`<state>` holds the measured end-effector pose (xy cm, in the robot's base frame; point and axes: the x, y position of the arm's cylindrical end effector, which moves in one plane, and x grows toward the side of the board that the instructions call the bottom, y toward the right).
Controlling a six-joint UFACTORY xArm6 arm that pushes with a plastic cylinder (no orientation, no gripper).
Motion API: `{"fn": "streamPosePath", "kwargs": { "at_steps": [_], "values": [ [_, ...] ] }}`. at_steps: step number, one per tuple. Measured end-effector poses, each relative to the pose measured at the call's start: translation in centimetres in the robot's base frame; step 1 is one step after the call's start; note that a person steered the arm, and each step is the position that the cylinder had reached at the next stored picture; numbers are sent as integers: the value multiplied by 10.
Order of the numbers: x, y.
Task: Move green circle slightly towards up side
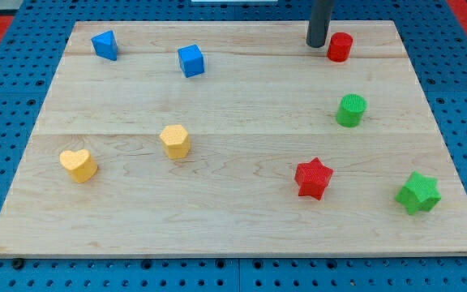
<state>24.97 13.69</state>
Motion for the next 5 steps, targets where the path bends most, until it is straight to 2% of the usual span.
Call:
{"fn": "streamPosePath", "kwargs": {
  "at_steps": [2, 3, 4, 5],
  "values": [
    [90, -31],
    [167, -39],
    [206, -6],
    [213, 13]
  ]
}}
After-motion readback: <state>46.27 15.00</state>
